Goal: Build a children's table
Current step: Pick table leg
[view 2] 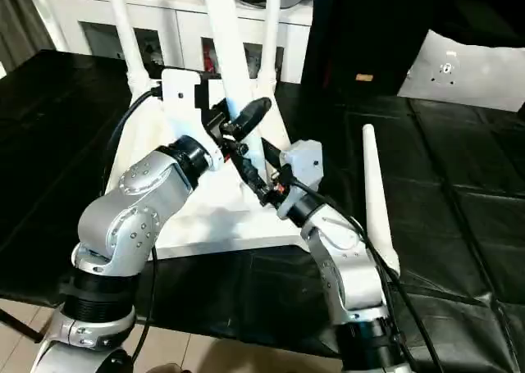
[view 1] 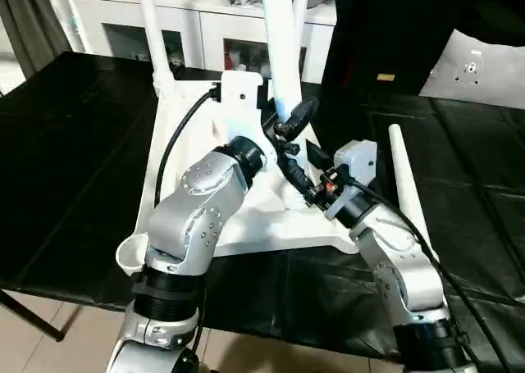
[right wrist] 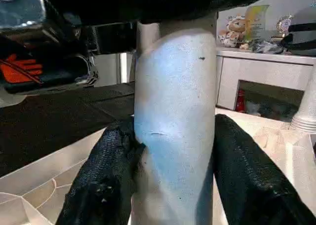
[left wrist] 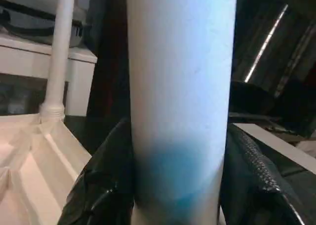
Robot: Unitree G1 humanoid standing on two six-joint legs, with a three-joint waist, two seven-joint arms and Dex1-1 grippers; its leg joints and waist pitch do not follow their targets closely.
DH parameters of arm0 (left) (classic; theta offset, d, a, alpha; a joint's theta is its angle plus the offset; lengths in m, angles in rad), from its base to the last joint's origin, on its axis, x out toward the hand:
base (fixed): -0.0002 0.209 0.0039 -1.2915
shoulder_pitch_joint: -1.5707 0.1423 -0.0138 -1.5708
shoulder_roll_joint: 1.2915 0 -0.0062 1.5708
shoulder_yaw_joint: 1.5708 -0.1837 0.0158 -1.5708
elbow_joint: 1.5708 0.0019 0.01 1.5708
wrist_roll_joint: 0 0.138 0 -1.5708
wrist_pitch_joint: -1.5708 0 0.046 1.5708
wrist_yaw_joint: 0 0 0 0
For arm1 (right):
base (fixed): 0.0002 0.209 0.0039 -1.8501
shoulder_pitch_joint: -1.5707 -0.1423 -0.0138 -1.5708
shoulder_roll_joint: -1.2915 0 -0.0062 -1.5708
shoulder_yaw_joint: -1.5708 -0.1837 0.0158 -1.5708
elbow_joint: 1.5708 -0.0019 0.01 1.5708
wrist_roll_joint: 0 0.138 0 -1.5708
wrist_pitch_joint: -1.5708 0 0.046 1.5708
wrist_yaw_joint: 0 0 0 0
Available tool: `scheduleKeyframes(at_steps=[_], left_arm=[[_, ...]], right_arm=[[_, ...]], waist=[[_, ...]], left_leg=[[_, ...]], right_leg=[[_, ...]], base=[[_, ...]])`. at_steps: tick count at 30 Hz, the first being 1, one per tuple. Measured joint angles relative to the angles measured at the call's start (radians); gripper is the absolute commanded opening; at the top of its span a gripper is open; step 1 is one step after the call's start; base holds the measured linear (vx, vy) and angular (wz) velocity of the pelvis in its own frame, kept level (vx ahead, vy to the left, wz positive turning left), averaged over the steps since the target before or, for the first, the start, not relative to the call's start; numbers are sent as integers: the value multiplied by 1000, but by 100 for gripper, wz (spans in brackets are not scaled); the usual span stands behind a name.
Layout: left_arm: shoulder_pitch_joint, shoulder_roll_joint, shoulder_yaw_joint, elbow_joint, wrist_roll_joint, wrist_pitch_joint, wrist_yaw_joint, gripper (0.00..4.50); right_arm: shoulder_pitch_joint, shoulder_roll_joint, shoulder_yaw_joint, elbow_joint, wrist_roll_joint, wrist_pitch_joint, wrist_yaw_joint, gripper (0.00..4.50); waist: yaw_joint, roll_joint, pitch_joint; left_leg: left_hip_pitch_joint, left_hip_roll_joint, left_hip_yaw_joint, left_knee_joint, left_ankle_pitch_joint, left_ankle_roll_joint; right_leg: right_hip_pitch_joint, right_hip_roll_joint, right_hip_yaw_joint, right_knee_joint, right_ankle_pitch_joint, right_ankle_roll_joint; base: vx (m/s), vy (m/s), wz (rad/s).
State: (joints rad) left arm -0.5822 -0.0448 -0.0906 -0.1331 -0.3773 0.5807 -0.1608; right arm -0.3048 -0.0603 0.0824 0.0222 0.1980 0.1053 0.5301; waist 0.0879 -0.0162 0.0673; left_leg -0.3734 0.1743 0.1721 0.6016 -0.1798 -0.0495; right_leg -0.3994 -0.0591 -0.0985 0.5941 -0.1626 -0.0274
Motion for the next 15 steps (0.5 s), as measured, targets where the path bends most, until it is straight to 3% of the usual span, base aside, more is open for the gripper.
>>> scheduleKeyframes(at_steps=[8,12,15], left_arm=[[6,-14,13,0,-2,0,-1,186],[14,-56,75,0,-52,14,22,186],[13,-60,95,0,-72,29,32,185]], right_arm=[[-4,-2,3,11,0,-12,0,187],[-13,-8,4,9,2,-9,4,187],[-17,-17,4,2,5,10,9,257]], waist=[[0,0,0],[0,0,0],[0,0,0]], left_leg=[[0,0,0,0,0,0],[0,0,0,0,0,0],[0,0,0,0,0,0]], right_leg=[[0,0,0,0,0,0],[0,0,0,0,0,0],[0,0,0,0,0,0]], base=[[0,0,0],[0,0,0],[0,0,0]])
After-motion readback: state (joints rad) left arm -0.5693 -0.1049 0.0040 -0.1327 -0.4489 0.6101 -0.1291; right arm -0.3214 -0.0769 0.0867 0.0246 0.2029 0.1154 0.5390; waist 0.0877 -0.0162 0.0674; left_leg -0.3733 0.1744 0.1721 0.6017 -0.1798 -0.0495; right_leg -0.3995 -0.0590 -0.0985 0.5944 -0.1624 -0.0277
